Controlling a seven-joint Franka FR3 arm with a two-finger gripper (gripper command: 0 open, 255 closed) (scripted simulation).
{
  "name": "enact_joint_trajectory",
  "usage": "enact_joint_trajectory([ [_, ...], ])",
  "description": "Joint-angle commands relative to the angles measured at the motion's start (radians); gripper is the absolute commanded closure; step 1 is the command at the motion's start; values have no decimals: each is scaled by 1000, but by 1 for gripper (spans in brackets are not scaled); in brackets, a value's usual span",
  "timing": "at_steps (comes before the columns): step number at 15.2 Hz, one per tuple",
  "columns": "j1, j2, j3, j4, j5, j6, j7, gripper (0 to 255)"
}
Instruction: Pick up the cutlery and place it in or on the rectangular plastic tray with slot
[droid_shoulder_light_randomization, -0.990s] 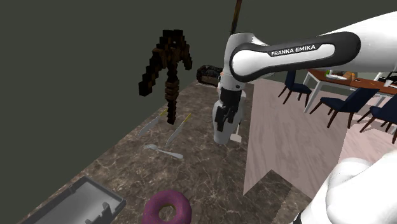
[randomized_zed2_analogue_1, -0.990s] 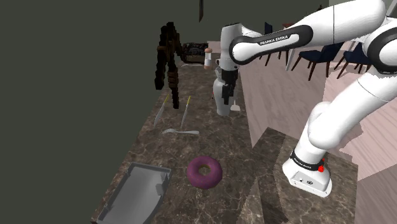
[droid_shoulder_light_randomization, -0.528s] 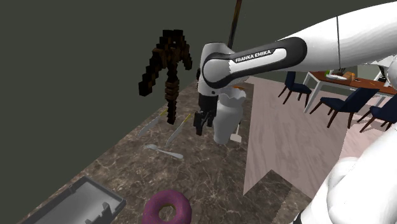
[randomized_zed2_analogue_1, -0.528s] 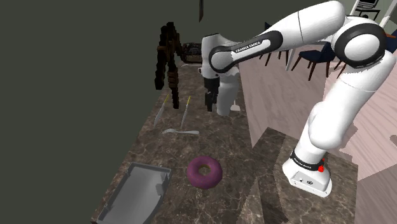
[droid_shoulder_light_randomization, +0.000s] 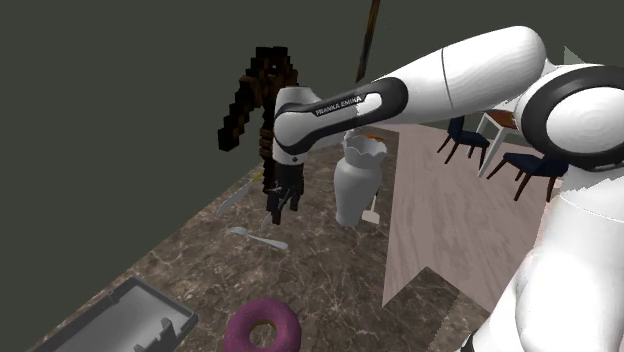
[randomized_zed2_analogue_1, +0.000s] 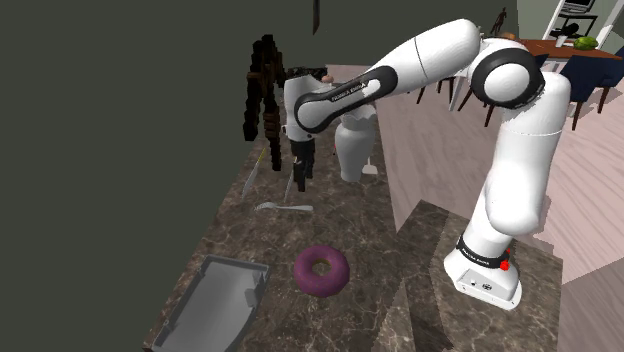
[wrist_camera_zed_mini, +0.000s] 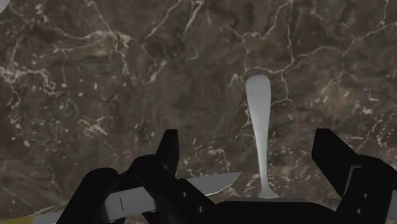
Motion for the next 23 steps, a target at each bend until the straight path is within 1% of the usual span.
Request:
enact_joint_trajectory([
  [1, 12, 76, 11, 76, 2, -3, -2, 0],
  [5, 38, 224, 31, 230, 1, -13, -4, 0],
  [13, 47, 255, 34, 171, 3, 78, -6, 0],
  [21, 47, 256, 34, 172, 3, 78, -6, 0],
  [22, 47, 257, 34, 171, 3, 80, -7, 255],
  [23, 47, 258, 34, 173, 3, 79, -7, 255],
])
